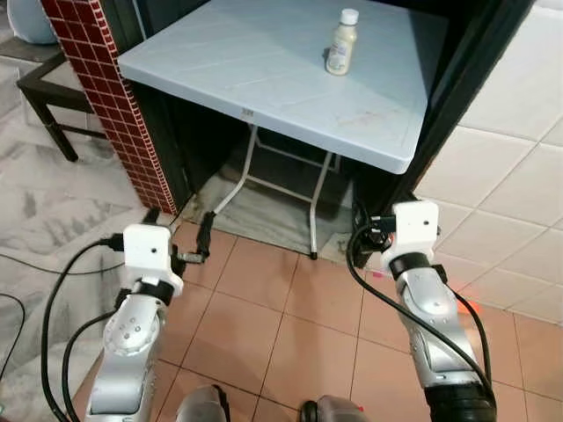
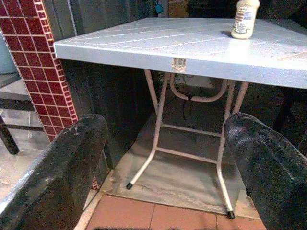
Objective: Restocking fridge
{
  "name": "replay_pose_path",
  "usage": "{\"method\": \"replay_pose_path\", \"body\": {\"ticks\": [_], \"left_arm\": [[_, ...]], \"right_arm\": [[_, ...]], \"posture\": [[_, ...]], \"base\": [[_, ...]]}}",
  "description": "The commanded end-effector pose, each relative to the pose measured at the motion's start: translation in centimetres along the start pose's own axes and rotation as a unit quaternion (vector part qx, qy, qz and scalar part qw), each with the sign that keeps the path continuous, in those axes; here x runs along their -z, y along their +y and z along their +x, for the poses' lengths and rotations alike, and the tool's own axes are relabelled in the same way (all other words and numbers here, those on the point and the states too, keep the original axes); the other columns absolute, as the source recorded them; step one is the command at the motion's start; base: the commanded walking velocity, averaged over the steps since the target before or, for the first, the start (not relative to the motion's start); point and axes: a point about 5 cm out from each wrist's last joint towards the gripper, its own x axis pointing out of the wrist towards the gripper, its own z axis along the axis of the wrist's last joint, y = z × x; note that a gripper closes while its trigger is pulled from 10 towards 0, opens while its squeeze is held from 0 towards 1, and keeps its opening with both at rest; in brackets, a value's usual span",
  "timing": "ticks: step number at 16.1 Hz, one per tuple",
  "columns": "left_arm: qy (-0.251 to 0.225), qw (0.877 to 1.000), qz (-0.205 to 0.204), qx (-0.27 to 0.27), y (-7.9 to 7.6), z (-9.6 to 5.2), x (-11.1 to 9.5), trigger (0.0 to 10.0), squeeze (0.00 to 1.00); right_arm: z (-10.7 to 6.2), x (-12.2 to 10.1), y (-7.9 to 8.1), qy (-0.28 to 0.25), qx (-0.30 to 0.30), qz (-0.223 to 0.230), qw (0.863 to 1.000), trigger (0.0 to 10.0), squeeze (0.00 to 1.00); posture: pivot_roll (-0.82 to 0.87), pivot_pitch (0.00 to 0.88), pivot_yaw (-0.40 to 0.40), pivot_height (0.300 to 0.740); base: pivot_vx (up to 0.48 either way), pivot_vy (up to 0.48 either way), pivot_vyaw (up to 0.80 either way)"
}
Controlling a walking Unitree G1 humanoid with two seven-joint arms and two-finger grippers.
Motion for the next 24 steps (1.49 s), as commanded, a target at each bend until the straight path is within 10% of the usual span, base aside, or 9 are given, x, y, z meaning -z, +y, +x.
{"method": "replay_pose_path", "body": {"ticks": [1,24], "left_arm": [[0.000,1.000,0.004,0.005,0.1,0.1,-0.2,10.0,0.00],[-0.017,0.999,-0.025,0.038,-1.8,1.6,-1.3,10.0,0.00]], "right_arm": [[0.2,-0.2,-0.1,0.007,0.021,0.007,1.000,10.0,0.00],[1.2,-0.8,0.0,-0.017,0.015,0.009,1.000,10.0,0.00]], "posture": [[0.03,0.111,-0.006,0.740],[0.01,0.090,0.017,0.740]], "base": [[0.000,0.000,0.00],[0.331,0.000,0.00]]}}
